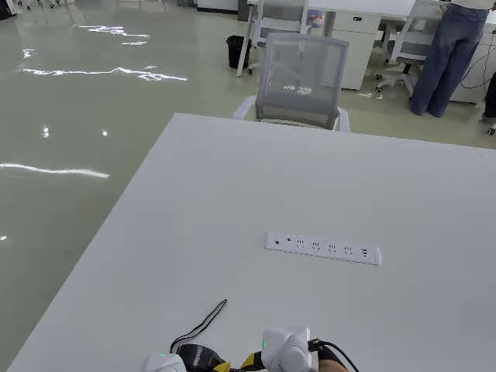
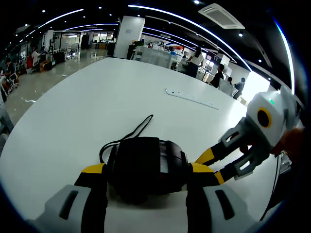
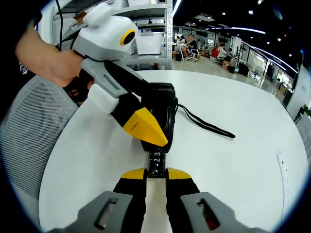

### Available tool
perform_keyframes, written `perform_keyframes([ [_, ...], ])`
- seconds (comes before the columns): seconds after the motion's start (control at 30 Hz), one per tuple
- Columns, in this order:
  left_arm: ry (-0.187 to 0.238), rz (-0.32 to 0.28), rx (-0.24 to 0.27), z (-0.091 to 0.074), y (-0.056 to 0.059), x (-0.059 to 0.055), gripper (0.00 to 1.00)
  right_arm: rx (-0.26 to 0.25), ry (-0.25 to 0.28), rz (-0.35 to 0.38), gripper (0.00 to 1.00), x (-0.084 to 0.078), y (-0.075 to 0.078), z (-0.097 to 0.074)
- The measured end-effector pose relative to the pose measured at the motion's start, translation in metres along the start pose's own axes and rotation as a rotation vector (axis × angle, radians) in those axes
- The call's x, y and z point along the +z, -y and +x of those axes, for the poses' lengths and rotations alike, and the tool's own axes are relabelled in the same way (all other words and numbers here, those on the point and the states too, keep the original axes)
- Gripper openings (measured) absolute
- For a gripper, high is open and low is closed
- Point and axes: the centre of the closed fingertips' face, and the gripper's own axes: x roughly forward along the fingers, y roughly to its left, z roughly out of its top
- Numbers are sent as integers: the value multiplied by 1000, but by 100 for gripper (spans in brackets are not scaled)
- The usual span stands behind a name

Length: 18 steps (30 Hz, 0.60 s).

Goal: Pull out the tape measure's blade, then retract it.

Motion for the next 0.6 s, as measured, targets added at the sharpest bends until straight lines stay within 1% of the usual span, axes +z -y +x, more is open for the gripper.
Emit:
perform_keyframes([
  [0.6,1,-16,-5,1,-2,0,63,0,-4,-17,13,7,1,6],
])
